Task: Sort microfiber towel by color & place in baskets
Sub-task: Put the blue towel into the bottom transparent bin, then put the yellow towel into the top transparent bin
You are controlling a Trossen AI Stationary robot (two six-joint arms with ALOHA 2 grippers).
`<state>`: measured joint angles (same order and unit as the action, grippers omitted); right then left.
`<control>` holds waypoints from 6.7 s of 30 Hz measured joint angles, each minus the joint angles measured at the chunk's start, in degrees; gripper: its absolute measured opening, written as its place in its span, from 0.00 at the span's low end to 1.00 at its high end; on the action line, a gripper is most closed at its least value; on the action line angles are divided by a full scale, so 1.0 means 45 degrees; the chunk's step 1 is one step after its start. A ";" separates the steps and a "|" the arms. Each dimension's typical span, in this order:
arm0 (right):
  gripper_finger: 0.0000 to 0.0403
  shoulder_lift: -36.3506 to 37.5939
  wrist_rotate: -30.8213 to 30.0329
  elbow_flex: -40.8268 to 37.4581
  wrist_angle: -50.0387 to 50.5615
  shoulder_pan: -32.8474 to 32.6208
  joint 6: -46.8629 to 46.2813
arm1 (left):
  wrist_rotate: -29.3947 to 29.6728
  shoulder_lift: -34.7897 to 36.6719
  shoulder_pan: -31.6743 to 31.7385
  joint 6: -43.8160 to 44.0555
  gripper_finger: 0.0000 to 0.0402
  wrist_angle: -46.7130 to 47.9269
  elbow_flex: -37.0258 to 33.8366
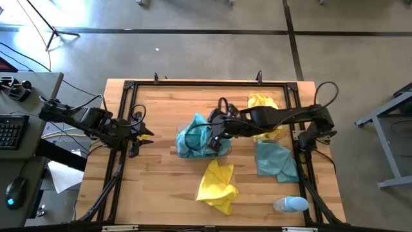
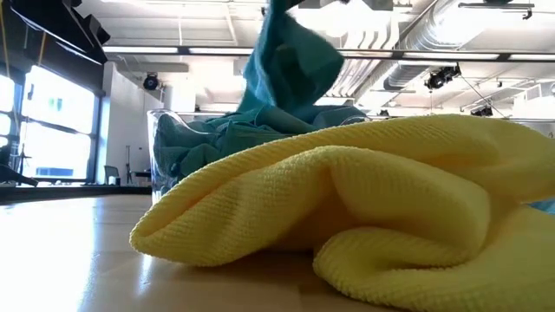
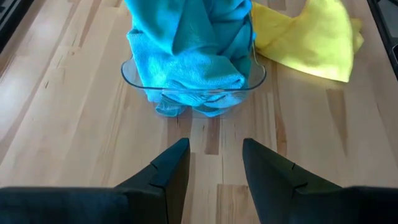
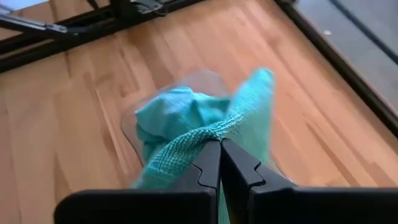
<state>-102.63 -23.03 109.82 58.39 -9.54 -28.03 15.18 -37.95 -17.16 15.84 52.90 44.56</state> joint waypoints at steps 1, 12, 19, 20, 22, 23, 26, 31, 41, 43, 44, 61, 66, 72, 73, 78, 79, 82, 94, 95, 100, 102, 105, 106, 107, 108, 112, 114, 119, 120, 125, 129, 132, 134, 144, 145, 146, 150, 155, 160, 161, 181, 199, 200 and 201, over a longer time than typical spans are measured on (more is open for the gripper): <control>0.00 -0.0212 0.0278 0.0000 -0.0344 0.0121 0.0243 | 0.0003 0.0000 0.0000 0.0000 0.34 0.0003 0.0000; 0.00 -0.3812 0.2155 -0.0022 -0.1459 0.0954 0.1675 | 0.0121 0.0000 0.0000 -0.0010 0.34 0.0004 0.0000; 0.00 -0.5716 0.3720 -0.0010 -0.2246 0.1561 0.1305 | 0.0131 0.0000 0.0002 -0.0006 0.34 0.0007 0.0000; 0.00 -0.5976 0.4096 0.0003 -0.2310 0.1610 0.1229 | 0.0131 0.0000 0.0000 -0.0007 0.34 0.0008 0.0000; 0.00 -0.6476 0.4617 0.0052 -0.2365 0.1641 0.1039 | 0.0131 0.0000 0.0002 -0.0005 0.34 0.0007 0.0000; 0.00 -0.6665 0.4785 0.0078 -0.2381 0.1645 0.0971 | 0.0131 0.0000 0.0001 -0.0005 0.34 0.0008 0.0000; 0.00 -0.7109 0.4838 0.0087 -0.2433 0.1569 0.0860 | 0.0131 0.0000 -0.0003 -0.0005 0.34 0.0007 0.0000; 0.00 -0.7287 0.4801 0.0072 -0.2726 0.1413 0.0914 | 0.0131 0.0000 0.0002 -0.0005 0.34 0.0007 0.0000; 0.10 -0.6506 0.5147 -0.0019 -0.3101 0.1375 0.0698 | 0.0136 0.0000 0.0002 0.0005 0.34 0.0006 0.0000; 0.17 -0.6269 0.5146 -0.0039 -0.3066 0.1361 0.0527 | 0.0136 0.0000 0.0001 0.0010 0.34 0.0005 0.0000; 0.21 -0.6160 0.5122 -0.0044 -0.3034 0.1360 0.0523 | 0.0136 0.0000 0.0000 0.0010 0.34 0.0007 0.0000; 0.45 -0.3967 0.4843 -0.0049 -0.2073 0.1360 -0.1773 | 0.0146 0.0000 0.0002 0.0117 0.34 0.0002 0.0000; 0.40 -0.3526 0.4075 -0.0010 -0.2215 0.1327 -0.1790 | 0.0155 -0.0002 0.0002 0.0117 0.34 -0.0002 0.0000; 0.28 -0.3541 0.0681 -0.0010 -0.2209 0.1428 -0.1806 | 0.0366 -0.0005 0.0002 0.0112 0.34 0.0003 0.0000; 0.26 -0.3620 0.0770 0.0005 -0.2248 0.1504 -0.1922 | 0.0428 -0.0005 0.0002 0.0107 0.34 0.0002 0.0000; 0.07 -0.4223 0.1453 -0.0023 -0.2053 0.1656 -0.2068 | 0.0466 -0.0010 0.0002 0.0107 0.34 0.0002 0.0000; 0.03 -0.4359 0.1488 -0.0024 -0.2052 0.1617 -0.1972 | 0.0466 -0.0005 0.0001 0.0107 0.34 0.0012 0.0000; 0.03 -0.4799 0.1738 -0.0019 -0.2086 0.1497 -0.1790 | 0.0471 -0.0015 0.0001 0.0107 0.34 0.0014 0.0000; 0.01 -0.6718 0.1778 0.0022 -0.2162 0.1345 -0.1126 | 0.0743 -0.0018 0.0002 0.0097 0.34 0.0002 0.0000; 0.01 -0.6815 0.1775 0.0040 -0.2233 0.1345 -0.1109 | 0.0743 -0.0016 0.0002 0.0097 0.34 0.0012 0.0000; 0.03 -0.6862 0.1266 0.0039 -0.2278 0.1284 -0.1199 | 0.0743 -0.0015 0.0002 0.0112 0.34 0.0007 0.0000; 0.03 -0.6784 0.0959 0.0036 -0.2285 0.1260 -0.1223 | 0.0743 -0.0016 0.0002 0.0112 0.34 0.0007 0.0000; 0.03 -0.6599 0.0931 0.0017 -0.2276 0.1246 -0.1217 | 0.0743 -0.0019 0.0002 0.0110 0.34 0.0009 0.0000; 0.03 -0.6546 0.1029 0.0010 -0.2253 0.1233 -0.1157 | 0.0743 -0.0017 0.0002 0.0112 0.34 0.0004 0.0000; 0.03 -0.6478 0.1129 0.0010 -0.2253 0.1219 -0.1033 | 0.0743 -0.0015 0.0002 0.0110 0.34 0.0012 0.0000; 0.03 -0.6368 0.1168 0.0001 -0.2197 0.1210 -0.0945 | 0.0743 -0.0016 0.0002 0.0107 0.34 0.0006 0.0000; 0.04 -0.5976 0.1315 -0.0005 -0.2144 0.1098 -0.0773 | 0.0748 -0.0015 0.0002 0.0033 0.34 0.0016 0.0000; 0.06 -0.5777 0.1433 -0.0005 -0.2118 0.1076 -0.0801 | 0.0753 -0.0019 0.0002 -0.0109 0.34 0.0011 0.0000; 0.21 -0.5488 0.1555 -0.0005 -0.2025 0.1020 -0.0903 | 0.0761 -0.0019 0.0002 -0.0223 0.34 0.0014 0.0000; 0.25 -0.5464 0.1566 -0.0005 -0.2053 0.1020 -0.0912 | 0.0763 -0.0015 0.0002 -0.0219 0.34 0.0012 0.0000; 0.42 -0.5084 0.2236 -0.0005 -0.1871 0.1029 -0.1106 | 0.0772 -0.0019 0.0002 -0.0214 0.34 0.0007 0.0000; 0.50 -0.4567 0.2649 0.0000 -0.1737 0.1009 -0.1535 | 0.0777 -0.0029 0.0002 -0.0209 0.34 0.0010 0.0000; 0.51 -0.4150 0.2904 0.0000 -0.1492 0.0972 -0.1970 | 0.0777 -0.0029 0.0002 -0.0204 0.34 0.0012 0.0000; 0.51 -0.3881 0.2910 0.0000 -0.1210 0.0897 -0.2153 | 0.0777 -0.0029 0.0002 -0.0200 0.34 0.0006 0.0000; 0.48 -0.2829 0.3286 0.0008 0.0727 -0.0228 -0.3605 | 0.0777 -0.0029 0.0002 0.0112 0.34 0.0011 0.0000; 0.48 -0.2790 0.3267 0.0010 0.0903 -0.0432 -0.3778 | 0.0777 -0.0029 0.0002 0.0113 0.34 0.0015 0.0000; 0.48 -0.2784 0.3269 0.0010 0.1106 -0.0634 -0.3927 | 0.0777 -0.0029 0.0002 0.0117 0.34 0.0012 0.0000; 0.48 -0.2784 0.3265 0.0010 0.1399 -0.1523 -0.4559 | 0.0772 -0.0029 0.0002 0.0117 0.34 0.0012 0.0000; 0.48 -0.2784 0.3257 0.0000 0.1482 -0.2597 -0.5764 | 0.0772 -0.0029 0.0002 0.0120 0.34 0.0012 0.0000; 0.48 -0.3033 0.3061 0.0000 0.1967 -0.3344 -0.6844 | 0.0735 -0.0029 0.0001 0.0117 0.34 0.0010 0.0000; 0.48 -0.3149 0.3066 0.0000 0.2045 -0.3439 -0.7053 | 0.0733 -0.0029 0.0002 0.0117 0.34 0.0005 0.0000; 0.48 -0.7245 0.4505 0.0035 0.1254 -0.3891 -0.8096 | 0.0719 -0.0029 0.0002 0.0112 0.34 -0.0002 0.0000; 0.05 -0.5144 0.2346 -0.0024 0.5250 -0.5289 -1.1291 | 0.0749 -0.0029 0.0002 -0.0244 0.34 -0.0052 0.0000; 0.03 -0.4775 0.1683 -0.0015 0.5969 -0.5455 -1.1809 | 0.0758 -0.0028 0.0002 -0.0414 0.34 -0.0062 0.0000; 0.02 -0.4423 0.0996 -0.0018 0.6613 -0.5605 -1.2259 | 0.0768 -0.0027 0.0000 -0.0589 0.34 -0.0090 0.0000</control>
<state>-122.53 -18.55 109.74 88.15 -34.76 -83.20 18.64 -38.08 -17.16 13.18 52.49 44.56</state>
